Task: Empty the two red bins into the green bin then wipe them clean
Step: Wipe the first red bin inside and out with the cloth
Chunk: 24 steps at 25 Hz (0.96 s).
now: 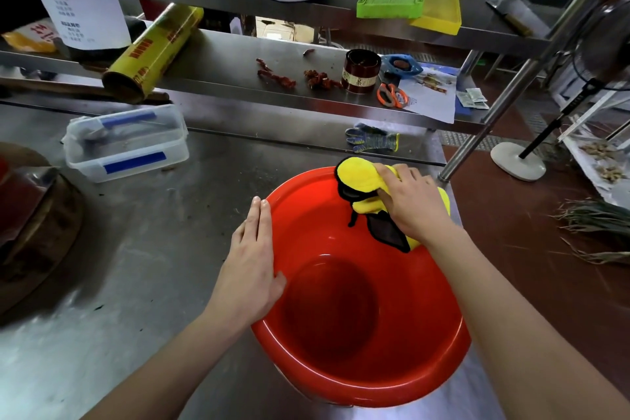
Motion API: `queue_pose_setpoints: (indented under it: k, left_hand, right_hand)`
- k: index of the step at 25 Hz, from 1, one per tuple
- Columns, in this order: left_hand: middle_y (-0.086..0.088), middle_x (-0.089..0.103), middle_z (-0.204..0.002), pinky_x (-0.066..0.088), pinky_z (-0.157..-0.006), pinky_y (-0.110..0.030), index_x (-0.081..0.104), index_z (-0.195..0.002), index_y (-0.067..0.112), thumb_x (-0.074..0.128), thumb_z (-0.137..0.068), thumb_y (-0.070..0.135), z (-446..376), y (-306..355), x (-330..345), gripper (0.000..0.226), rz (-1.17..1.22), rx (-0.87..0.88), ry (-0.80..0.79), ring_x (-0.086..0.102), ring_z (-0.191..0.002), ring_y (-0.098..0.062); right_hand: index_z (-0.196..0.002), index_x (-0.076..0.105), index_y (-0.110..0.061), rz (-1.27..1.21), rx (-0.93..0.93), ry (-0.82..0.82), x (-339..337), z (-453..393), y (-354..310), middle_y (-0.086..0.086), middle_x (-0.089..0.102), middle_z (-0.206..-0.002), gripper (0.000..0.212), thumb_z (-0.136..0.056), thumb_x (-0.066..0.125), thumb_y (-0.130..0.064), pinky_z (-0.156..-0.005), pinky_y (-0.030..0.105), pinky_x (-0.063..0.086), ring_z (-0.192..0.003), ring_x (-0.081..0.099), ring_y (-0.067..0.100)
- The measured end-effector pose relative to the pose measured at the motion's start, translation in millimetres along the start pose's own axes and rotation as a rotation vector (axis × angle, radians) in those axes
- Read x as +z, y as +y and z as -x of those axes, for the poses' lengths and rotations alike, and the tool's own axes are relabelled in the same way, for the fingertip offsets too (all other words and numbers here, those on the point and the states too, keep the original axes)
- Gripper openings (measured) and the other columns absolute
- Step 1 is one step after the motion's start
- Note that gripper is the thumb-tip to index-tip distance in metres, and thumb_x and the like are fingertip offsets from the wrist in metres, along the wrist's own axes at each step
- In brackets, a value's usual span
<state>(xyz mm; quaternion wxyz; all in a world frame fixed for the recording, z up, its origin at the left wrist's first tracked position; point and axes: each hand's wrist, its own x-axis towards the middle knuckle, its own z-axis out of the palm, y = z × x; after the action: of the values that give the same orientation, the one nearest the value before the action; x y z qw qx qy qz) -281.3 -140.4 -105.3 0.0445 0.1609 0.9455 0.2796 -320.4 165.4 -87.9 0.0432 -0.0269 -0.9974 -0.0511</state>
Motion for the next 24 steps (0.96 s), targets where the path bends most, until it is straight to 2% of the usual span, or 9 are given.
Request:
queue_pose_setpoints:
  k: [12, 17, 20, 24]
  left_hand:
    - [0.008, -0.019, -0.168, 0.032, -0.118, -0.034, -0.018, -0.159, 0.022, 0.07, -0.088, 0.017, -1.4, -1.2, -3.4, 0.114, -0.056, -0.034, -0.018, 0.01, -0.154, -0.024]
    - [0.007, -0.013, -0.169, 0.045, -0.111, -0.041, -0.015, -0.16, 0.026, 0.058, -0.094, 0.002, -0.8, 9.1, -1.0, 0.101, -0.065, -0.097, 0.05, 0.013, -0.155, -0.024]
    - [0.011, -0.012, -0.169, 0.047, -0.11, -0.043, -0.01, -0.161, 0.027, 0.054, -0.091, -0.006, -6.5, 5.3, 0.2, 0.101, -0.066, -0.054, 0.05, 0.012, -0.155, -0.023]
    - [0.014, -0.013, -0.168, 0.042, -0.113, -0.043, -0.01, -0.161, 0.029, 0.051, -0.09, -0.009, -9.0, 1.0, 1.8, 0.101, -0.073, -0.033, 0.057, 0.008, -0.156, -0.022]
  right_hand:
    - [-0.152, 0.037, -0.023, 0.014, -0.291, 0.02, -4.4, -48.6, -52.1, 0.011, 0.051, -0.139, 0.049, -0.105, 0.039, -0.037, -0.099, 0.051, 0.04, -0.125, 0.05, 0.034]
    - [-0.151, 0.033, -0.027, 0.045, -0.324, -0.028, -5.0, -42.8, -33.0, 0.009, 0.053, -0.132, 0.062, -0.096, 0.041, -0.055, -0.087, 0.047, 0.047, -0.117, 0.054, 0.033]
    - [-0.154, 0.025, -0.031, 0.034, -0.286, -0.072, -3.1, -30.3, -12.6, 0.007, 0.05, -0.133, 0.074, -0.092, 0.057, -0.055, -0.083, 0.045, 0.052, -0.118, 0.053, 0.031]
    - [-0.154, 0.019, -0.039, -0.062, -0.13, -0.08, -7.9, -3.3, 9.0, 0.003, 0.048, -0.13, 0.077, -0.092, 0.062, -0.051, -0.076, 0.043, 0.053, -0.117, 0.053, 0.027]
